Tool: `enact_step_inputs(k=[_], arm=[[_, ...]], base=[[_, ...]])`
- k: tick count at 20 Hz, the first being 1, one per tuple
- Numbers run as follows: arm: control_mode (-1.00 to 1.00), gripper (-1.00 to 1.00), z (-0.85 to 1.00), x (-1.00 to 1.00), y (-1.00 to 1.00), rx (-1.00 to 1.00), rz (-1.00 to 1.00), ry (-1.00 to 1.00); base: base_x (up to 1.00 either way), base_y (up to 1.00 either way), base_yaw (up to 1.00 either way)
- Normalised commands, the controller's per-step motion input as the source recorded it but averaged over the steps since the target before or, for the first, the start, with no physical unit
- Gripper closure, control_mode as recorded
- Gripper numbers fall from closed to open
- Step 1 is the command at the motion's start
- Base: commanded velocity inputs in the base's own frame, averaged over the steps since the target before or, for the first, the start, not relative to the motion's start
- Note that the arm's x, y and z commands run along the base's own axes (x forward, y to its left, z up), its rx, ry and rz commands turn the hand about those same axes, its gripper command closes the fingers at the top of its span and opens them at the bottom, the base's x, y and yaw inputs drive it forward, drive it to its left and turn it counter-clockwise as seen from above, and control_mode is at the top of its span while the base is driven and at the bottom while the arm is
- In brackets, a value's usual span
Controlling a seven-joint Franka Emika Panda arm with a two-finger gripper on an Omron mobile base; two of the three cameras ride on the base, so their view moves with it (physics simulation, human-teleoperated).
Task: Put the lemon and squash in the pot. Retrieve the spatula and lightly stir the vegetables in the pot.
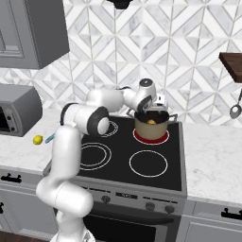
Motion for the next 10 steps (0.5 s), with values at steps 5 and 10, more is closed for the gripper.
enact_step_inputs(k=[5, 10], arm=[[-1.0, -1.0, 0.8, -1.0, 0.21, 0.09, -0.02, 0.0], [-1.0, -1.0, 0.24, -1.0, 0.91, 0.01, -0.01, 0.0]], base=[[0.0, 0.0, 0.0], [0.0, 0.0, 0.0]])
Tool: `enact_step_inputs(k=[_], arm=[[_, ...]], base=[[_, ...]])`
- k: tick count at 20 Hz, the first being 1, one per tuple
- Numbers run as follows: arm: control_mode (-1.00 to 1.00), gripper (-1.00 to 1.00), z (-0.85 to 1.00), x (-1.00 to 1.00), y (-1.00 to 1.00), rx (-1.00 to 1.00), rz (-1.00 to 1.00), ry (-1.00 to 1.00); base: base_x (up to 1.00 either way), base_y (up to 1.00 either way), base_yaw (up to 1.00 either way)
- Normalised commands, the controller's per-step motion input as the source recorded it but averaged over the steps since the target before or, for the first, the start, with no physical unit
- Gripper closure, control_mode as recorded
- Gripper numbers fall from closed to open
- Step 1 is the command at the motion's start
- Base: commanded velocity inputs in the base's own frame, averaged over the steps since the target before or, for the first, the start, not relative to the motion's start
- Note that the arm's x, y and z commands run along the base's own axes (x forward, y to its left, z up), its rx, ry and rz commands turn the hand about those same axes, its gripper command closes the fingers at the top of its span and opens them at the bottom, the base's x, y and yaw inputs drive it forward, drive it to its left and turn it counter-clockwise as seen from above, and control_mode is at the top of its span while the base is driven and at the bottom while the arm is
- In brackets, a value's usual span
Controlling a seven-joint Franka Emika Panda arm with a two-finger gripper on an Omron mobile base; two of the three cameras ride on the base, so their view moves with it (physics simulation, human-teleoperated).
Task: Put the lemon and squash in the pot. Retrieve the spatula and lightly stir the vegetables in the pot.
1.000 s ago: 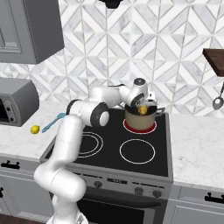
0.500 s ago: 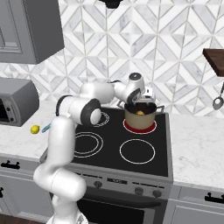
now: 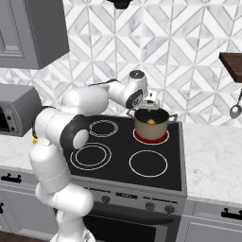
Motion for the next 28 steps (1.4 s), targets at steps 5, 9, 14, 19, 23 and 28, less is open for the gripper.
enact_step_inputs(k=[5, 9, 14, 19, 23, 28], arm=[[-1.0, -1.0, 0.3, -1.0, 1.0, 0.0, 0.0, 0.03], [-1.0, -1.0, 0.33, -0.97, 1.0, 0.0, 0.02, 0.06], [-1.0, -1.0, 0.2, -0.6, 1.0, 0.0, 0.04, 0.15], [-1.0, -1.0, -0.01, -0.38, 1.0, 0.0, 0.07, 0.17], [-1.0, -1.0, -0.24, -0.34, 1.0, 0.0, 0.12, 0.12], [-1.0, -1.0, -0.45, -0.21, 1.0, 0.0, 0.13, 0.11]], base=[[0.0, 0.0, 0.0], [0.0, 0.0, 0.0], [0.0, 0.0, 0.0], [0.0, 0.0, 0.0], [0.0, 0.0, 0.0], [0.0, 0.0, 0.0]])
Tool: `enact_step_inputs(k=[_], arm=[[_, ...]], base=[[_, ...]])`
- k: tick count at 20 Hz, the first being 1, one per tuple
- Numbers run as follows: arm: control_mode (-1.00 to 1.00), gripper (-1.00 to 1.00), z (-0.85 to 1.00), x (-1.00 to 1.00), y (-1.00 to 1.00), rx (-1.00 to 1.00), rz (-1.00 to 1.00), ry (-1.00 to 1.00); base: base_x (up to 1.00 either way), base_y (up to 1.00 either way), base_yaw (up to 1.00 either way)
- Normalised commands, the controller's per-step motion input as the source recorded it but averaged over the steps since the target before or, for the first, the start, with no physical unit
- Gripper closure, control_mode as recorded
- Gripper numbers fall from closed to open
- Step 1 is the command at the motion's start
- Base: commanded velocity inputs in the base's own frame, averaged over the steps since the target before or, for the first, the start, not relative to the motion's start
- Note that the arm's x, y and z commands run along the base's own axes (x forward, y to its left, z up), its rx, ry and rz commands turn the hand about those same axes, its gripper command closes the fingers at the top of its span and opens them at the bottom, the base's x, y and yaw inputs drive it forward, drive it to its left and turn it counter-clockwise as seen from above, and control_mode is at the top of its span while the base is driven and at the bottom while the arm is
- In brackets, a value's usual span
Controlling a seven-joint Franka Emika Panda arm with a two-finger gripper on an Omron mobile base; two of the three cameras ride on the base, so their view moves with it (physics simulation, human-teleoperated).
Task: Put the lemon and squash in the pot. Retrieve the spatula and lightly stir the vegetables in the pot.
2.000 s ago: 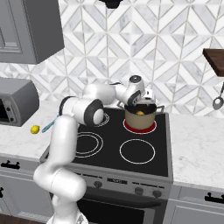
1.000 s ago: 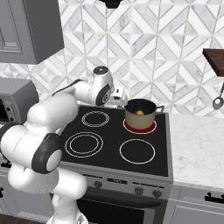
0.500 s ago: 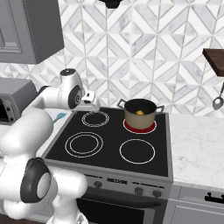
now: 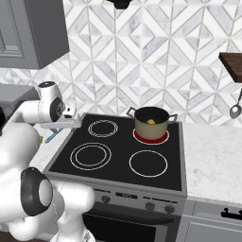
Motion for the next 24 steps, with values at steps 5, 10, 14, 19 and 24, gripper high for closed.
enact_step_inputs(k=[5, 10, 14, 19, 24], arm=[[-1.0, -1.0, -0.56, -0.03, 1.0, 0.0, 0.11, 0.08], [-1.0, -1.0, -0.35, 0.0, 1.0, 0.0, 0.08, 0.04], [-1.0, -1.0, -0.11, 0.0, 1.0, 0.0, 0.07, 0.0], [-1.0, -1.0, -0.15, 0.18, 0.88, 0.0, 0.04, 0.0], [-1.0, -1.0, -0.27, 0.37, 0.4, -0.04, 0.0, -0.01]], base=[[0.0, 0.0, 0.0], [0.0, 0.0, 0.0], [0.0, 0.0, 0.0], [0.0, 0.0, 0.0], [0.0, 0.0, 0.0]])
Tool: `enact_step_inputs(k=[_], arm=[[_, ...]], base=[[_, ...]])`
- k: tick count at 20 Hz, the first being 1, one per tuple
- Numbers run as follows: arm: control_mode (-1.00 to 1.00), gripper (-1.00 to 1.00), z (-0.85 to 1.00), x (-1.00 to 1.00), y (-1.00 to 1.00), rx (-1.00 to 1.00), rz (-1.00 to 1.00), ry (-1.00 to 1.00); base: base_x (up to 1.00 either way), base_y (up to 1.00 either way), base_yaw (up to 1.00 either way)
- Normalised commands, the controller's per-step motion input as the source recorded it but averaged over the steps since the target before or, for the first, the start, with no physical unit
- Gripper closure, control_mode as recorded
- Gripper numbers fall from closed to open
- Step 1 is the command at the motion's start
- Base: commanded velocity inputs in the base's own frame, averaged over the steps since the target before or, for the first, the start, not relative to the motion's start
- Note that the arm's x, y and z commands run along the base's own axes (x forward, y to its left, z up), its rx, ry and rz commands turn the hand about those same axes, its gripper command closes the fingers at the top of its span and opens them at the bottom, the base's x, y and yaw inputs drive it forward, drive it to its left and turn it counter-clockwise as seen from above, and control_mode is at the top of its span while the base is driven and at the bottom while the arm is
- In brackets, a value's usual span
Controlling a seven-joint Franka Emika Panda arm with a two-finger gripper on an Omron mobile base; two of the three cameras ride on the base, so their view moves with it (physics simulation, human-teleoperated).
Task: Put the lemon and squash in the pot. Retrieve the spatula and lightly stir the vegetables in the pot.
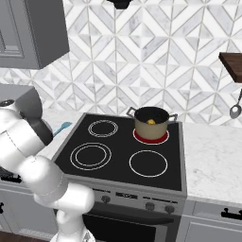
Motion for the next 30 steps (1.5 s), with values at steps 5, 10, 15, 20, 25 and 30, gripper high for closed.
enact_step_inputs(k=[5, 10, 15, 20, 25, 30], arm=[[-1.0, -1.0, -0.34, 0.36, 0.03, -0.17, -0.04, -0.05], [-1.0, -1.0, -0.21, 0.44, 0.01, -0.14, -0.07, -0.05], [-1.0, -1.0, -0.11, 0.56, 0.15, 0.0, -0.04, 0.0], [-1.0, -1.0, -0.17, 0.43, 0.06, 0.0, -0.04, 0.0], [-1.0, -1.0, -0.28, 0.11, -0.01, 0.0, -0.07, 0.0], [-1.0, 1.0, -0.12, -0.08, -0.41, 0.0, -0.14, 0.0]], base=[[0.0, 0.0, 0.0], [0.0, 0.0, 0.0], [0.0, 0.0, 0.0], [0.0, 0.0, 0.0], [0.0, 0.0, 0.0], [0.0, 0.0, 0.0]])
